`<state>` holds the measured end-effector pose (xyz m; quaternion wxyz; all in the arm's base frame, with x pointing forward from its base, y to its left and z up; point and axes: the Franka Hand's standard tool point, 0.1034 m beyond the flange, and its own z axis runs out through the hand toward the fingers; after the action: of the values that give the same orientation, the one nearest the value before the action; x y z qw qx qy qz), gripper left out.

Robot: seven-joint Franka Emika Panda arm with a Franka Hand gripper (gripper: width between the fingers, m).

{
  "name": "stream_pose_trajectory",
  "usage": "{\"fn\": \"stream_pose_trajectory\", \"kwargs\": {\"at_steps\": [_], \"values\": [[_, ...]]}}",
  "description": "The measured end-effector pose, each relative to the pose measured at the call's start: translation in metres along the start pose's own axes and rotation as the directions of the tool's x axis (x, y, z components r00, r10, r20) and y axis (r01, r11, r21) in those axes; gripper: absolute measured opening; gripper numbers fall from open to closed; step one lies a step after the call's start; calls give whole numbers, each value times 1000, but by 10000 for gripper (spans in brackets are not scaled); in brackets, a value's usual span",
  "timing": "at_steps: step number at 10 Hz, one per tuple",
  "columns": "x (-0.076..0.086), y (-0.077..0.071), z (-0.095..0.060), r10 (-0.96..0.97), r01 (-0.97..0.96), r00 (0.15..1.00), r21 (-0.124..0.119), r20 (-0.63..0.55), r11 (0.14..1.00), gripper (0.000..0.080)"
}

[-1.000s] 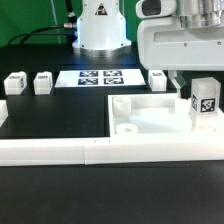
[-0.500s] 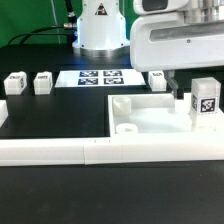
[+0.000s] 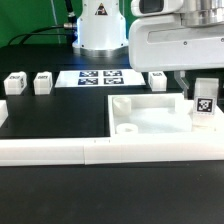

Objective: Assemble square table

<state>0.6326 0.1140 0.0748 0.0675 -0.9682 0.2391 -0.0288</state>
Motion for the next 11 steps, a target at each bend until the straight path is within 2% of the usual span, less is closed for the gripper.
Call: {"fn": "stream_pose_trajectory", "kwargs": {"at_steps": [2, 3, 4, 6, 7, 8, 9, 10, 11], "values": [[0, 1, 1, 221, -221, 975, 3, 1, 975, 300], [0, 2, 1, 388, -388, 922, 3, 2, 922, 300], [0, 3, 1, 509, -509, 861, 5, 3, 861, 300], [-1, 4, 2, 753, -754, 656, 24, 42, 656, 300], [-1, 4, 2, 820, -823, 567, 35, 71, 566, 300], [-1, 4, 2, 846, -850, 527, 37, 82, 526, 300], [-2, 3, 3, 842, -846, 533, 36, 82, 532, 300], [-2, 3, 3, 828, -832, 555, 38, 81, 554, 405], [-2, 3, 3, 813, -817, 576, 39, 78, 575, 542]]}}
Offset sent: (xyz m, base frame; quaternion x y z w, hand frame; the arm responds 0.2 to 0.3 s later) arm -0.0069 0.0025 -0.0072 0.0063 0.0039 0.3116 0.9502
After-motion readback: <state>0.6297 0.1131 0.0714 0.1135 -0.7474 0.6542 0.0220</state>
